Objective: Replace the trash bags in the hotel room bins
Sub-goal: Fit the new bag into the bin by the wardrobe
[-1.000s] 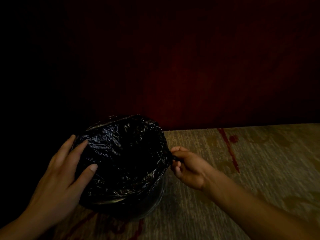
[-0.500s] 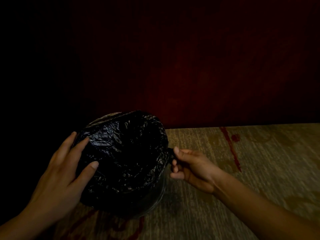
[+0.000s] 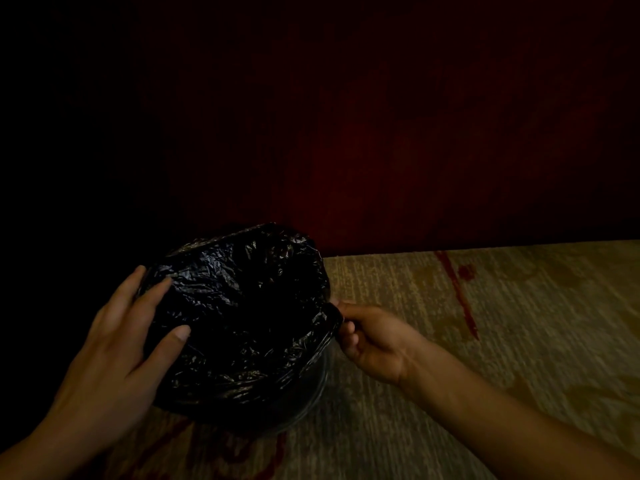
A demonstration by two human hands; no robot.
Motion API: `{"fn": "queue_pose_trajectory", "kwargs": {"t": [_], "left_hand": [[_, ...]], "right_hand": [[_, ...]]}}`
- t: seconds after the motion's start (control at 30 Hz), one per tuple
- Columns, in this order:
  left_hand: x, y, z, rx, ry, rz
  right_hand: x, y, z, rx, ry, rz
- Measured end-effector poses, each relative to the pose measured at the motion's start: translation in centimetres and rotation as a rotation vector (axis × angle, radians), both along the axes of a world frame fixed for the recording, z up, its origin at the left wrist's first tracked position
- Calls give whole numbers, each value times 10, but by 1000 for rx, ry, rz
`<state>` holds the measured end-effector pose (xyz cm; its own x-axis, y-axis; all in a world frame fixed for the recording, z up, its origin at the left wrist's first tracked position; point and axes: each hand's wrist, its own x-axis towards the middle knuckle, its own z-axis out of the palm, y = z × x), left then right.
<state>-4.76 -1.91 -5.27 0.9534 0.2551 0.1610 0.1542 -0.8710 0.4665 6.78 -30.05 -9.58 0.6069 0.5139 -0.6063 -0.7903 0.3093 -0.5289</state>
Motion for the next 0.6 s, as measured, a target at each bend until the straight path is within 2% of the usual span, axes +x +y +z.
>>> {"fn": "queue_pose_trajectory", "kwargs": {"t": [0.1, 0.17, 0.27, 0.37, 0.47, 0.6], "left_hand": [[-1, 1, -2, 8, -8, 1], [0, 2, -2, -4, -13, -6], [-1, 3, -2, -15, -30, -22], [-1, 5, -5, -15, -28, -18], [-1, 6, -7, -18, -11, -20], [1, 8, -10, -9, -16, -23]], "right_hand": [[0, 4, 4, -145, -145, -83], [-1, 6, 7, -274, -319, -131], [-3, 4, 8, -437, -586, -104], [-4, -1, 9, -512, -736, -71], [-5, -3, 9, -501, -795, -34], [-5, -10, 9, -437, -777, 59]]}}
